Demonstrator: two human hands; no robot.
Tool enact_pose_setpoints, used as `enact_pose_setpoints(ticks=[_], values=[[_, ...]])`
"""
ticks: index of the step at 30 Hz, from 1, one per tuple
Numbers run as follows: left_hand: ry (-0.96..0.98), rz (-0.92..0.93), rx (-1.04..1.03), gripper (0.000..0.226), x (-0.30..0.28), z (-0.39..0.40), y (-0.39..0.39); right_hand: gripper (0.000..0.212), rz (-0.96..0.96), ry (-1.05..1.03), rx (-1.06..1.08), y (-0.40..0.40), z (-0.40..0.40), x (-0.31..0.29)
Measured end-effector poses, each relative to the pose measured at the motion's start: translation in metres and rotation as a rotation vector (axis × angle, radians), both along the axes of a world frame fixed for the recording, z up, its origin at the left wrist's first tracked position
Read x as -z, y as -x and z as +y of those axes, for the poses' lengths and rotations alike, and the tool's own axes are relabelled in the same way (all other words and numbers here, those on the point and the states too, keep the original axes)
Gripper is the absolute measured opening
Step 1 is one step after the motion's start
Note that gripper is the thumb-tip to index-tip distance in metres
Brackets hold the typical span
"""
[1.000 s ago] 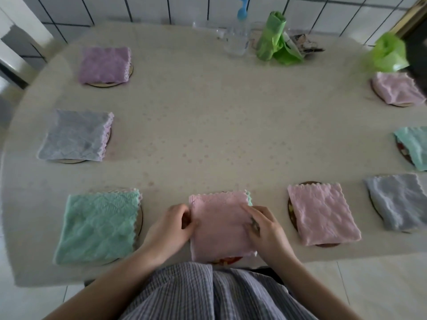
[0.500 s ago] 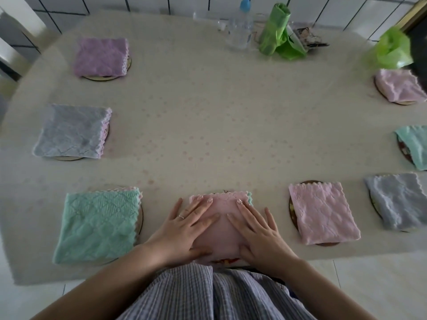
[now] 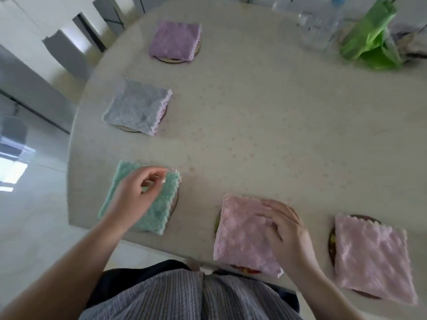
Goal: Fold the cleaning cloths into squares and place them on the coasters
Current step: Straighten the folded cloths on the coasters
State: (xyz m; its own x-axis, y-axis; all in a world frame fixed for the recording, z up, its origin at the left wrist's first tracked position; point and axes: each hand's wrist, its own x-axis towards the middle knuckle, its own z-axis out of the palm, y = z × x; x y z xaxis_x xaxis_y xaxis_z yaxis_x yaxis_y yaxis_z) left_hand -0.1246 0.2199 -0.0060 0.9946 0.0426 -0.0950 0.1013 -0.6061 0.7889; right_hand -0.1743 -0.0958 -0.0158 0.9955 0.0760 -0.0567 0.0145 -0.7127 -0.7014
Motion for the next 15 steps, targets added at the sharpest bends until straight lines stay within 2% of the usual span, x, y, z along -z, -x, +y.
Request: enact_pose_setpoints(ticks=[2, 4, 7, 8, 11, 15], values=[[0.034, 0.03, -0.179, 0.016, 0.005, 0.033, -0.002, 0.034, 0.086, -0.104, -0.07, -0.01, 0.029, -0.011], [-0.015, 0.094, -0.265, 0.02, 0.013, 0.061, -0.002, 0.035, 0.228, -0.16, -0.181, -0.017, 0.059, -0.019], [-0.068, 0.193, -0.317, 0.049, 0.026, 0.091, -0.003, 0.04, 0.383, -0.16, -0.302, -0.022, 0.105, -0.017], [-0.066, 0.23, -0.315, 0.049, 0.028, 0.096, -0.004, 0.041, 0.414, -0.169, -0.297, -0.023, 0.12, -0.014], [-0.028, 0.35, -0.223, 0.028, 0.034, 0.109, -0.006, 0.048, 0.464, -0.23, -0.207, -0.025, 0.158, -0.003], [-0.023, 0.389, -0.063, 0.012, 0.037, 0.124, -0.024, 0.046, 0.435, -0.224, -0.094, -0.027, 0.186, 0.006]])
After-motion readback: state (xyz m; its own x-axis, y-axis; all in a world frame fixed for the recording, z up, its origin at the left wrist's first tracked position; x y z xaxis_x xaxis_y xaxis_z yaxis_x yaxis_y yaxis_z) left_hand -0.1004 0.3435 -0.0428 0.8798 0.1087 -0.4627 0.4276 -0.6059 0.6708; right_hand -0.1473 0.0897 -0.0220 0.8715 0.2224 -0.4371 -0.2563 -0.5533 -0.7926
